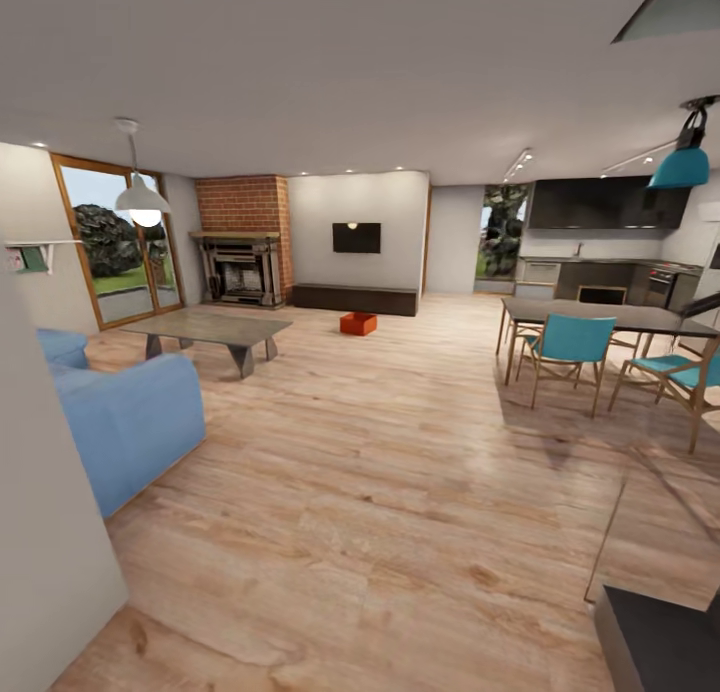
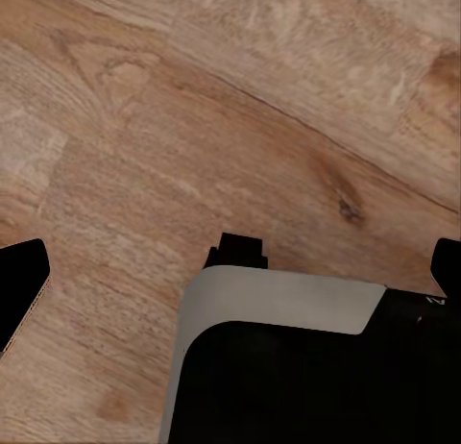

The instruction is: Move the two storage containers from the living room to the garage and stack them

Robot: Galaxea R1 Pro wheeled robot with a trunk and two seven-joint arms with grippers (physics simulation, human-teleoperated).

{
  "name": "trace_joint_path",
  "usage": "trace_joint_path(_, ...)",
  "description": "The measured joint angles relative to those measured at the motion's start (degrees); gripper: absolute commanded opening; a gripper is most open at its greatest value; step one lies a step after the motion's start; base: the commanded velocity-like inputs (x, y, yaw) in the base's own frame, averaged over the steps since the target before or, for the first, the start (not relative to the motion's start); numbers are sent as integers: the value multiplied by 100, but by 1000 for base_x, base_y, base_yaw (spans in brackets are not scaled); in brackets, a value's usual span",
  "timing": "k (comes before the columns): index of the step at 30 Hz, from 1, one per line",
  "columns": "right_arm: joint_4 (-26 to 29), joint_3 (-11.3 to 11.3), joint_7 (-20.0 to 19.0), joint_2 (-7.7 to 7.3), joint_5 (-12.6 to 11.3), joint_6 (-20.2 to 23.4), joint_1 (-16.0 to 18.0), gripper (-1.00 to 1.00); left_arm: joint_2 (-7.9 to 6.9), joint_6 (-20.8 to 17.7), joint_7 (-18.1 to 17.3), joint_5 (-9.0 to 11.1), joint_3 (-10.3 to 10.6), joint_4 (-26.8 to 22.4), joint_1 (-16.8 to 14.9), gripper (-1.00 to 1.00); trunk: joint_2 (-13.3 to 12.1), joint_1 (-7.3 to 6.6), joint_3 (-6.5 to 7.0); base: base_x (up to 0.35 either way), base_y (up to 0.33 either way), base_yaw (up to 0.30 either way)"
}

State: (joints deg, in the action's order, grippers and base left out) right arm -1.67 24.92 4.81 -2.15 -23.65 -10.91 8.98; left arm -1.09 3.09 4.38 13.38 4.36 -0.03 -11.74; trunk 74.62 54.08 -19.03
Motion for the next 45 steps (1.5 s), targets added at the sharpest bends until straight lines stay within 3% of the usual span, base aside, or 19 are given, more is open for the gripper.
trace_joint_path(45,0,0,1,1,0,3,0,100,-15,-36,-1,0,0,0,0,100,0,0,0,325,1,0)
